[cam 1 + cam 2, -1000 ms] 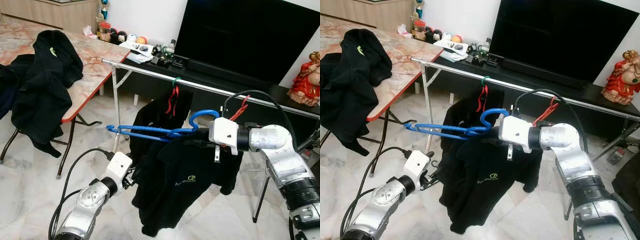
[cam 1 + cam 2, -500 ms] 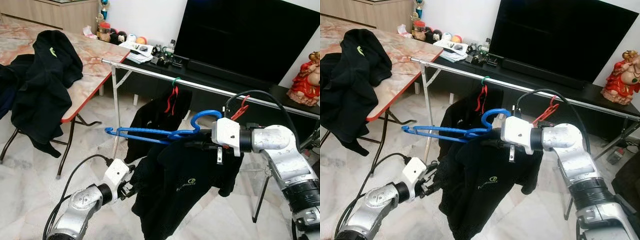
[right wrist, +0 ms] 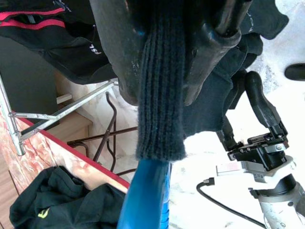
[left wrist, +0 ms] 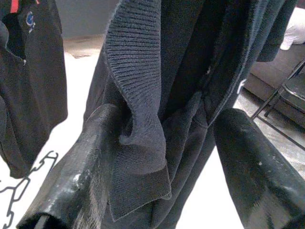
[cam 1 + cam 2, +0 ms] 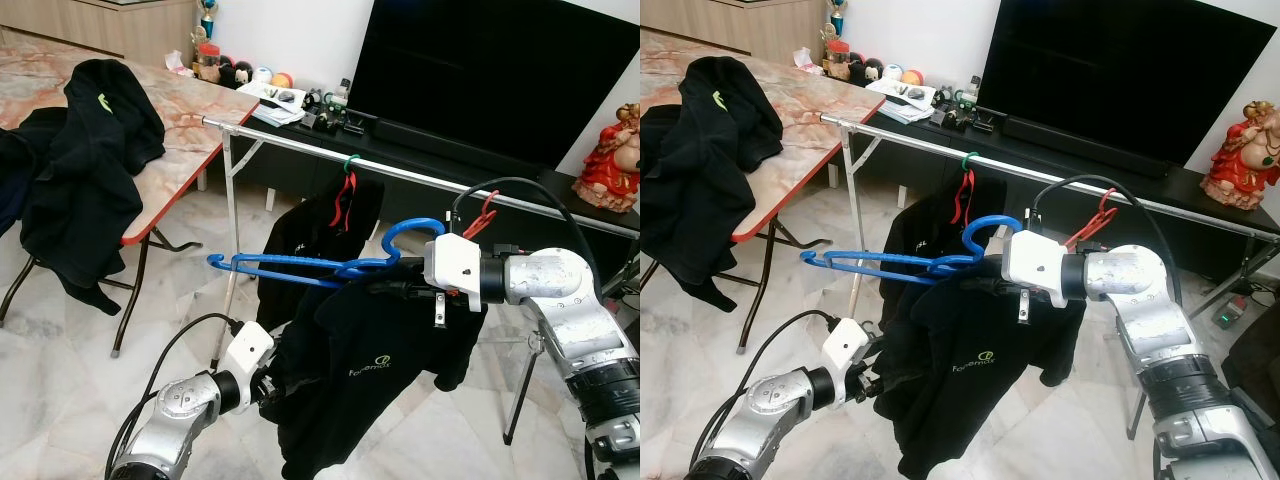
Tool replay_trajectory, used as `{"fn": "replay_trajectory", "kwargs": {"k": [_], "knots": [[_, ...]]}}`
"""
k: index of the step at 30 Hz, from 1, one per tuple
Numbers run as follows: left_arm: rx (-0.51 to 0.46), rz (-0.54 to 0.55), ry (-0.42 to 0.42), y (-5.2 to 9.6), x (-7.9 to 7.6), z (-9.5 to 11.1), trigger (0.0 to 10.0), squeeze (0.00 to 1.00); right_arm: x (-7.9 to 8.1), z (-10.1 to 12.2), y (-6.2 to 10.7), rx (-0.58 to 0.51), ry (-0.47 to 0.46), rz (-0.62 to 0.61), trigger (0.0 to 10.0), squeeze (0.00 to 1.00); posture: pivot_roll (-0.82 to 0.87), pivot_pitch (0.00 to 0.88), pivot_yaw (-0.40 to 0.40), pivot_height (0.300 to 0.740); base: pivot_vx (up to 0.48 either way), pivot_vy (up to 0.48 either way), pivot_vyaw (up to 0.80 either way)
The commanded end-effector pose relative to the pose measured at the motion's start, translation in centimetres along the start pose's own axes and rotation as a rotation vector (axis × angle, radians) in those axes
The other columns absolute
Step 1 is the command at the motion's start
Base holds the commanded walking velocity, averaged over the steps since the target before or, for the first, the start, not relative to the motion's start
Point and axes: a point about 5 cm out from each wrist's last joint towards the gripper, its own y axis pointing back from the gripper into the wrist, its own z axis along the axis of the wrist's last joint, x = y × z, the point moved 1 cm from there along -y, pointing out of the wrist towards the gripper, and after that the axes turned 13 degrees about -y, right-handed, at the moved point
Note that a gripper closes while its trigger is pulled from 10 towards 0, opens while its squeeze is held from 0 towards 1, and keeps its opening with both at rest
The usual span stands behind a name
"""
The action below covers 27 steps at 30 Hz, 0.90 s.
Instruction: Hang hanger
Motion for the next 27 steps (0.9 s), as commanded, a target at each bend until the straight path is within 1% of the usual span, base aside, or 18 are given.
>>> {"fn": "replay_trajectory", "kwargs": {"k": [1,7,12,19,23,27], "knots": [[-0.027,-0.019,0.009,-0.5,-0.1,0.7,0.0,0.0,-0.6,0.5,1.1,-0.005,0.013,-0.033,0.0,0.0,0.12,0.0,-0.224,0.74,0.0,0.0,0.0],[-0.024,-0.023,0.01,-0.1,-0.2,0.5,0.0,0.0,-0.6,0.0,0.8,0.008,0.004,-0.037,0.0,0.0,0.14,0.0,-0.226,0.74,0.0,0.0,0.0],[-0.022,-0.047,0.015,-0.1,-0.6,0.5,0.0,0.0,-0.5,-0.2,0.5,0.009,-0.005,-0.035,0.0,0.0,0.14,0.0,-0.222,0.74,0.0,0.0,0.0],[-0.015,-0.053,0.008,-0.6,-0.9,0.7,0.0,0.0,-0.5,-0.3,0.4,0.009,-0.01,-0.037,0.0,0.0,0.14,0.0,-0.219,0.74,0.0,0.0,0.0],[-0.027,-0.06,0.014,-1.1,-1.2,1.1,0.0,0.0,-0.3,-0.4,0.4,0.007,-0.014,-0.034,0.0,0.0,0.14,0.0,-0.215,0.74,0.0,0.0,0.0],[-0.021,-0.07,0.012,-1.2,-1.6,1.0,0.0,0.0,-0.3,-0.7,0.2,0.01,-0.024,-0.038,0.0,0.0,0.14,0.0,-0.212,0.74,0.0,0.0,0.0]]}}
